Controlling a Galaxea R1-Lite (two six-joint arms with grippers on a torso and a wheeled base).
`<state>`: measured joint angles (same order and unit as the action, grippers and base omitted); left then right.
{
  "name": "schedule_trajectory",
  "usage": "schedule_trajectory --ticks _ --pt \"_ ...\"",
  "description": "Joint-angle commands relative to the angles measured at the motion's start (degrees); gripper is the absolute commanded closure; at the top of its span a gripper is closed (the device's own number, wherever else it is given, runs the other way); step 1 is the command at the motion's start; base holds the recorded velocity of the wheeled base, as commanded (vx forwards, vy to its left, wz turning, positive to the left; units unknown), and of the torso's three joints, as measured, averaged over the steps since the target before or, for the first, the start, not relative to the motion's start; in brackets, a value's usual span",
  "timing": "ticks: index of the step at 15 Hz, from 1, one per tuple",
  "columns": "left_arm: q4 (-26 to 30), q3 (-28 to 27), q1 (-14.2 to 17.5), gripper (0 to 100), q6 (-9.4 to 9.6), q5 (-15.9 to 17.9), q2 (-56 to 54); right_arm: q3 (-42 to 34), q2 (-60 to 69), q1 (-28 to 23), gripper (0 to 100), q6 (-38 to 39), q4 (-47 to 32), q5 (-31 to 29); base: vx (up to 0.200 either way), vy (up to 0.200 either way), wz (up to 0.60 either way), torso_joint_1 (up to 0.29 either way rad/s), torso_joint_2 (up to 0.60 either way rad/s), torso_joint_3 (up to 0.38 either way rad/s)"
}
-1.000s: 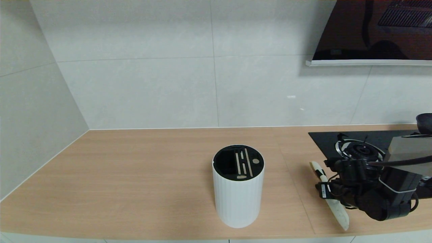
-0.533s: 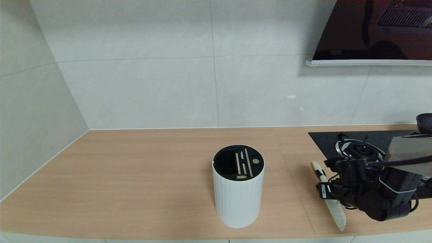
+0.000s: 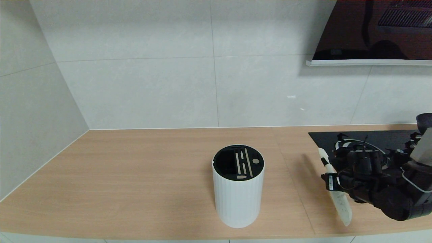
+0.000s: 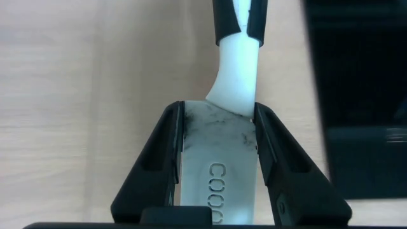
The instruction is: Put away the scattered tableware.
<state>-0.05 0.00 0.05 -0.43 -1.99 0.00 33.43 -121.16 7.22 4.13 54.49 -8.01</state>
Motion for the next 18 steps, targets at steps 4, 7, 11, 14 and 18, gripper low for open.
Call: schedule_trajectory --ticks 4,7,11,14,18 --pt "-0.04 0.0 0.04 0 0.25 0.05 0.09 -3.1 10.07 2.98 100 -0.18 0.09 -0.08 0.0 0.0 0.0 0.0 0.0 0.0" --pt "-0.04 0.0 0.04 0 0.25 -0.03 0.09 -3.54 16.13 4.82 100 -0.18 0.09 -0.16 0.0 0.0 0.0 0.0 0.0 0.0" --pt "0.66 -5.8 -0.05 0 0.25 2.51 0.26 -1.52 21.05 5.09 100 -0.35 -0.35 -0.52 0.0 0.0 0.0 0.0 0.0 0.0" --pt "8.31 -15.38 -0.05 0 0.25 16.14 5.45 5.25 21.32 5.79 100 -0.62 -0.53 -0.6 0.0 0.0 0.0 0.0 0.0 0.0" --pt "8.22 -30.41 -0.05 0 0.34 33.54 27.95 17.64 21.32 9.83 100 -0.97 -8.44 -0.6 0.0 0.0 0.0 0.0 0.0 0.0"
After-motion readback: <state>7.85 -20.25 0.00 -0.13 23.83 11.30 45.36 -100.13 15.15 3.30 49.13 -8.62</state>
